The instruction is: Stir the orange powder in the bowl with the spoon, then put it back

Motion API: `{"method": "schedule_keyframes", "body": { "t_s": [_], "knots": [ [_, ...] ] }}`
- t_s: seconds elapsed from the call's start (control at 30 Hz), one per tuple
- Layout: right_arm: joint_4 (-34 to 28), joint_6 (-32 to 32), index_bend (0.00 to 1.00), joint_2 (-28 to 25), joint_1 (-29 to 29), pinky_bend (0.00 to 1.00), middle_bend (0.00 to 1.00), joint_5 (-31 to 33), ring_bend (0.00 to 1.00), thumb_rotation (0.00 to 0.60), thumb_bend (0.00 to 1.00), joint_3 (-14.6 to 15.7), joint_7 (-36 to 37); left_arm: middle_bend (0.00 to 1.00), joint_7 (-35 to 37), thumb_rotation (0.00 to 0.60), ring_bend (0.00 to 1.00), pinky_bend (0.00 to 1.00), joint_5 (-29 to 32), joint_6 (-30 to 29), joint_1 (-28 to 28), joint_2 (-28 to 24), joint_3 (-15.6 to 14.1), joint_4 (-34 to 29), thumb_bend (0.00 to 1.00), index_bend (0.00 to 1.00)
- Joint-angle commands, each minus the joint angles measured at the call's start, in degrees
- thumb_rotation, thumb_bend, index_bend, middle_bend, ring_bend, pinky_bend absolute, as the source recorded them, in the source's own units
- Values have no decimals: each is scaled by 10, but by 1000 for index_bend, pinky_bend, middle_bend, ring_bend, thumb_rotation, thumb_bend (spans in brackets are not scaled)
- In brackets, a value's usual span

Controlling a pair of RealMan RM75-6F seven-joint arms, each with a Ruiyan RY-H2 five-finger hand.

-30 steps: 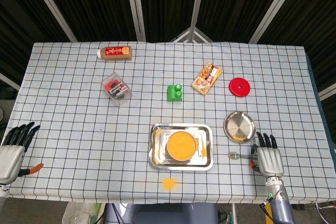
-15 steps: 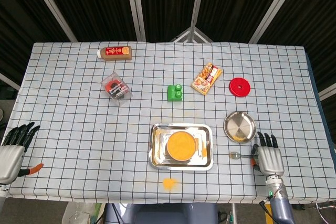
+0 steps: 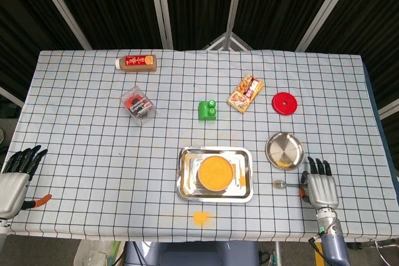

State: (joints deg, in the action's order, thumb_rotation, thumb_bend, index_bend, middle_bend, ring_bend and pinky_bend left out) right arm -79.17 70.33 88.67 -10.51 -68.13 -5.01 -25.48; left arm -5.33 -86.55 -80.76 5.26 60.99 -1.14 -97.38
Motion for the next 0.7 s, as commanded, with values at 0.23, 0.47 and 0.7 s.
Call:
{"method": "schedule_keyframes", "body": {
  "t_s": [0.23,0.47,0.7],
  "knots": [
    [-1,-3,608,0,-2,0,121,6,0,600,474,2,-5,0,0,600,0,0,1,1,0,0,0,0,0,0],
    [-4,0,633,-1,-3,0,134,2,0,600,483,3,1,0,2,600,0,0,1,1,0,0,0,-1,0,0],
    [-21,8,636,-8,-3,0,137,-7,0,600,492,1,15,0,1,600,0,0,1,1,0,0,0,-1,0,0]
  ]
}}
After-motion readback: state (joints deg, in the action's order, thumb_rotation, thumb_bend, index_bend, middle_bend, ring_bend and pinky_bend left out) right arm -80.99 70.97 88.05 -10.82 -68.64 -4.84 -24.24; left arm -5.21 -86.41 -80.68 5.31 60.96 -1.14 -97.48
